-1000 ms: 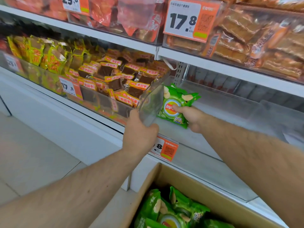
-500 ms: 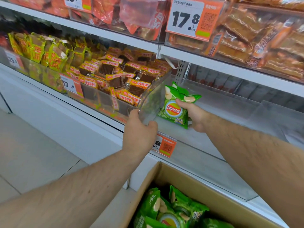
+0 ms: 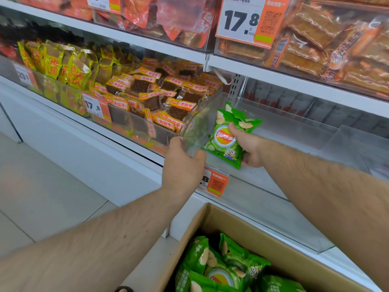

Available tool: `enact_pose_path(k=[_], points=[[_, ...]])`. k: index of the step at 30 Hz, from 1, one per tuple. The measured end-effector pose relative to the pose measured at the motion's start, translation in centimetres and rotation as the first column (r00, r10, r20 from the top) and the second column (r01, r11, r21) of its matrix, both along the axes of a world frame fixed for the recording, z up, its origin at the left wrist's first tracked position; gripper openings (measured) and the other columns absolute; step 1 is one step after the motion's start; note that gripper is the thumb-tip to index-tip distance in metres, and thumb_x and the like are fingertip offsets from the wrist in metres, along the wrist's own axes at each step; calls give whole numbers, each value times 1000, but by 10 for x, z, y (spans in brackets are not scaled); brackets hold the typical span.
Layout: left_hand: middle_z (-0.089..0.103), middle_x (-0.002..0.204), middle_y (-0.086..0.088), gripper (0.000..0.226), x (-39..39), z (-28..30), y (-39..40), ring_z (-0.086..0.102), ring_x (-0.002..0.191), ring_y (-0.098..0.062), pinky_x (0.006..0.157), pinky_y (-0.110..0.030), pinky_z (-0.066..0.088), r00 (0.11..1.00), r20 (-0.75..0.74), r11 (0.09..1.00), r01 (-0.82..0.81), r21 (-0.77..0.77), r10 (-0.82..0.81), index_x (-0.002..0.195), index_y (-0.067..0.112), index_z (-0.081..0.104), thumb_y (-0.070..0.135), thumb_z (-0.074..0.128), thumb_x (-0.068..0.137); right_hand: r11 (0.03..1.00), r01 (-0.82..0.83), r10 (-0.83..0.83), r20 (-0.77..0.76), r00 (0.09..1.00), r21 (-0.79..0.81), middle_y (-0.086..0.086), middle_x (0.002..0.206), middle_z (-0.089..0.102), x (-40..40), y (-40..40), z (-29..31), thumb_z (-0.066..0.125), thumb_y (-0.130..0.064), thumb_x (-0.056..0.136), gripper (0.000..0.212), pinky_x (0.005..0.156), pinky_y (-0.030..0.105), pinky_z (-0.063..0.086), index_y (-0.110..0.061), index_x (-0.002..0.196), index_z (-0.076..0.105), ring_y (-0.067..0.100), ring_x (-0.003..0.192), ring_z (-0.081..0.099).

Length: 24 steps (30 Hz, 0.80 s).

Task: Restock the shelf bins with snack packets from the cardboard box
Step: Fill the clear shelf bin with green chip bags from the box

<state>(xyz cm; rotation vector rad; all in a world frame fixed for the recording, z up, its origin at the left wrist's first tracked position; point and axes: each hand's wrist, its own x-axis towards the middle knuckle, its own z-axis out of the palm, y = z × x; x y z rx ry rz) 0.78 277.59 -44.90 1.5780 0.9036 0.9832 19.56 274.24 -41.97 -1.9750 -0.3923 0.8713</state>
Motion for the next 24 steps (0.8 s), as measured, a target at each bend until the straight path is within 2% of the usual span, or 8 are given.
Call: enact_pose_path(k=[6, 10, 12, 15, 17, 20, 22, 24], points=[[57, 104, 8, 35, -4, 7, 0, 64, 95, -26, 80, -46, 56, 999, -30, 999, 20, -35, -21, 106, 28, 49, 37, 69, 78, 999, -6, 7, 19, 1000, -32, -1, 93, 64, -6, -10, 10, 57, -70, 83, 54, 68, 31, 50, -22, 107, 59, 12, 77, 60], [44, 121, -4, 62, -19, 24, -13, 45, 115, -23, 94, -38, 40, 976, -70, 858, -146, 492, 206, 123, 10, 50, 39, 68, 71, 999, -14, 17, 77, 997, -34, 3, 147, 45, -12, -29, 24, 63, -64, 82, 65, 103, 41, 46, -24, 132, 49, 23, 131, 45], [48, 111, 1, 55, -30, 35, -29, 50, 104, -18, 86, -32, 40, 997, -45, 764, -23, 645, 67, 118, 11, 53, 38, 61, 71, 1000, 0, 3, 115, 993, -28, 4, 153, 39, -19, -43, 32, 66, -65, 79, 80, 105, 41, 44, -19, 142, 44, 26, 136, 40], [56, 94, 11, 36, -46, 39, -56, 54, 81, -5, 70, -19, 41, 915, -284, 758, 398, 516, -287, 113, 21, 54, 25, 66, 79, 995, 79, -43, 448, 893, -61, 9, 121, 56, -35, -72, 39, 73, -60, 77, 79, 82, 32, 45, -8, 133, 50, 26, 104, 55], [58, 94, 11, 37, -53, 38, -71, 53, 76, -3, 72, -20, 41, 768, -502, 724, 599, 342, -397, 115, 23, 53, 23, 69, 82, 994, 107, -63, 771, 634, -6, 8, 111, 59, -55, -97, 41, 72, -45, 81, 53, 81, 31, 42, -12, 121, 57, 26, 102, 57], [61, 96, 11, 32, -56, 27, -87, 56, 79, -6, 72, -21, 43, 550, -690, 691, 716, 99, -471, 110, 24, 52, 24, 68, 82, 976, -150, -98, 936, 337, 156, -3, 77, 58, -109, -143, 27, 64, -29, 79, 8, 70, 31, 42, -22, 82, 62, 19, 78, 57], [61, 85, 10, 23, -57, 14, -95, 60, 84, -14, 67, -23, 44, 469, -741, 655, 754, 53, -480, 93, 27, 51, 25, 67, 77, 969, -231, -8, 938, 345, 93, -8, 62, 52, -139, -171, 3, 61, -31, 74, 11, 62, 29, 42, -24, 66, 58, 16, 66, 55], [61, 85, 11, 22, -61, 1, -104, 61, 88, -16, 66, -22, 43, 394, -773, 616, 787, 4, -498, 91, 28, 54, 30, 67, 73, 975, -181, 204, 851, 484, -131, -7, 66, 60, -154, -194, -28, 65, -40, 76, 21, 65, 31, 49, -19, 71, 62, 19, 72, 62]])
